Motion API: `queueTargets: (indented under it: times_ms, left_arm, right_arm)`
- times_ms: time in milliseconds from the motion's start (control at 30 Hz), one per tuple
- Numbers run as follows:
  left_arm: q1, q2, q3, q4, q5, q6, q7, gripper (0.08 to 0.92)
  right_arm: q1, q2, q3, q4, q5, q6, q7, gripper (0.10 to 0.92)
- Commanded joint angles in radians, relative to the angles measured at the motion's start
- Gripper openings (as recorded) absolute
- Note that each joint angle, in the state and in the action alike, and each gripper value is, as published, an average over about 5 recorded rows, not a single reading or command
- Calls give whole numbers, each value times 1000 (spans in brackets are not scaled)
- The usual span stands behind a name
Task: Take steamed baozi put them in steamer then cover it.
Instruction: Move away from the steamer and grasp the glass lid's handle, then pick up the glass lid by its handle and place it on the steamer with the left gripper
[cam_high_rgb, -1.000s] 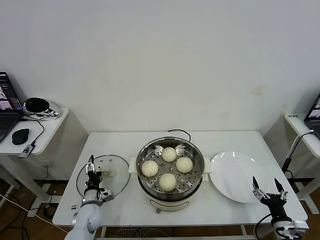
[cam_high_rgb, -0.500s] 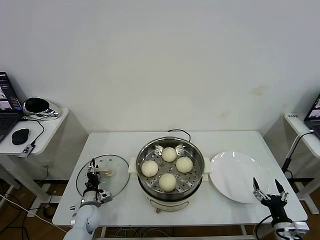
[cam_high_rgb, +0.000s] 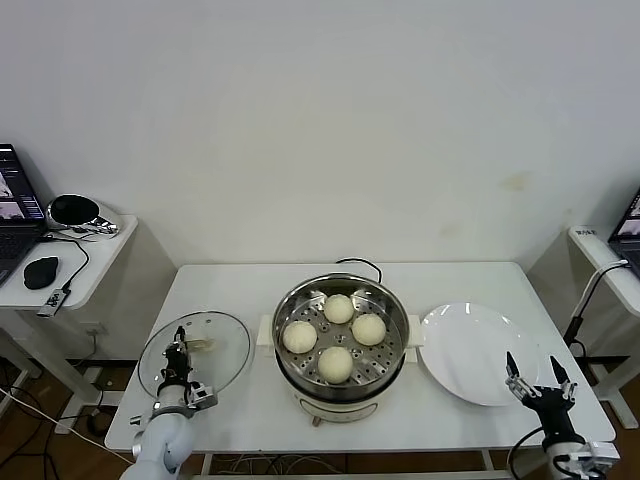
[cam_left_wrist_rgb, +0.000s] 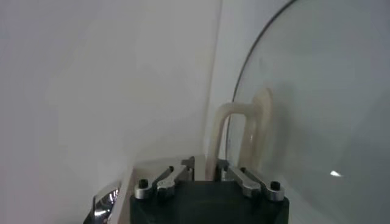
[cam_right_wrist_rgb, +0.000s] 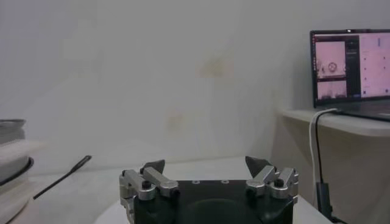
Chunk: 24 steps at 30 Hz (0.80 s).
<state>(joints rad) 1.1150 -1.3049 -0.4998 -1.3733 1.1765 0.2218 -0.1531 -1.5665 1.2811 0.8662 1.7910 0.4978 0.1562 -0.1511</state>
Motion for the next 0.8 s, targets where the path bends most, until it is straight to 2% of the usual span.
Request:
queueTargets:
  times_ms: [33, 200, 400, 633, 800]
  left_arm:
    - [92, 17, -62, -233, -7, 91, 53, 150]
    - [172, 45, -94, -400, -38, 184, 125, 150]
    - [220, 66, -116, -538, -18, 280, 132, 150]
    - [200, 40, -105, -681, 69, 413, 233, 150]
    - [171, -13, -44, -753, 175, 459, 324, 150]
  right_arm:
    - [11, 17, 2, 5, 15, -8, 2, 823]
    - [26, 48, 6, 22, 31, -29, 3, 823]
    - [15, 83, -2, 54, 26, -52, -4, 823]
    - [7, 52, -17, 47, 3, -59, -6, 823]
    - [11, 56, -17, 44, -8, -64, -7, 823]
